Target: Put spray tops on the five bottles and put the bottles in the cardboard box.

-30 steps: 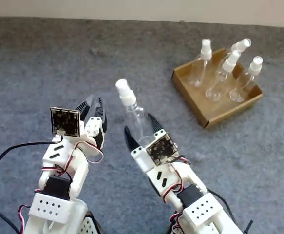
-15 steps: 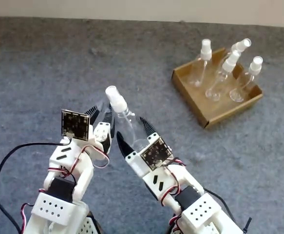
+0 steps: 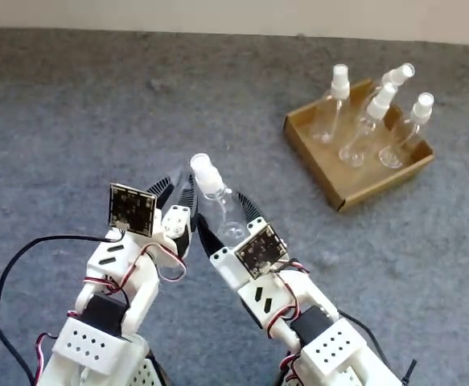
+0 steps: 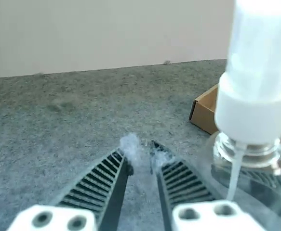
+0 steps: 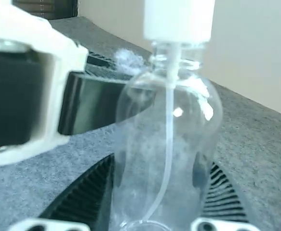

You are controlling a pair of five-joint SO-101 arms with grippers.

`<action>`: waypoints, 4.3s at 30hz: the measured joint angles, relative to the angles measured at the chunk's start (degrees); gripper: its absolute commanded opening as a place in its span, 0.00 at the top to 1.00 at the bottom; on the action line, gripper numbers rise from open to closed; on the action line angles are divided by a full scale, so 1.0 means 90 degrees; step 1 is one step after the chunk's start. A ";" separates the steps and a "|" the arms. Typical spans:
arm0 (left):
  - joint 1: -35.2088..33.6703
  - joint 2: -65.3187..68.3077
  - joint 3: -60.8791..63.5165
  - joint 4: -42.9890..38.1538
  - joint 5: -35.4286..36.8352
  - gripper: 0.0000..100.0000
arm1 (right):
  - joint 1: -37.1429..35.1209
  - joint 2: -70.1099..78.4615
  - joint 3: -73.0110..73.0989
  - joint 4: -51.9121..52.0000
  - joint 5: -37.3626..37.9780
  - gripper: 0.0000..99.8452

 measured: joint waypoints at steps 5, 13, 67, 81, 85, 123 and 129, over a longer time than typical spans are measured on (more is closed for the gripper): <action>0.0029 0.0000 0.0000 0.0000 0.0000 0.98 | 0.0010 0.0000 0.0000 0.0000 0.0000 0.83; 0.0068 0.0000 0.0000 0.0000 0.0000 0.98 | 0.0010 0.0000 0.0000 0.0000 0.0000 0.83; -0.0537 0.0010 0.0391 0.0000 -0.0020 0.98 | 0.3067 0.0000 -0.0850 0.1748 -0.0987 0.83; -0.0518 0.0000 0.0449 0.0000 -0.0020 0.98 | 0.3976 0.1739 -0.2608 0.1582 -0.0869 0.83; -0.0508 0.0000 0.0498 0.0000 -0.0020 0.98 | 0.4278 0.2999 -0.2882 0.0703 -0.0869 0.83; -0.0518 0.0000 0.0498 0.0000 -0.0020 0.98 | 0.5021 0.7951 -0.3897 -0.2335 -0.0869 0.83; -0.0518 0.0000 0.0498 0.0000 -0.0020 0.98 | 0.5109 0.8225 -0.3956 -0.2403 -0.0869 0.83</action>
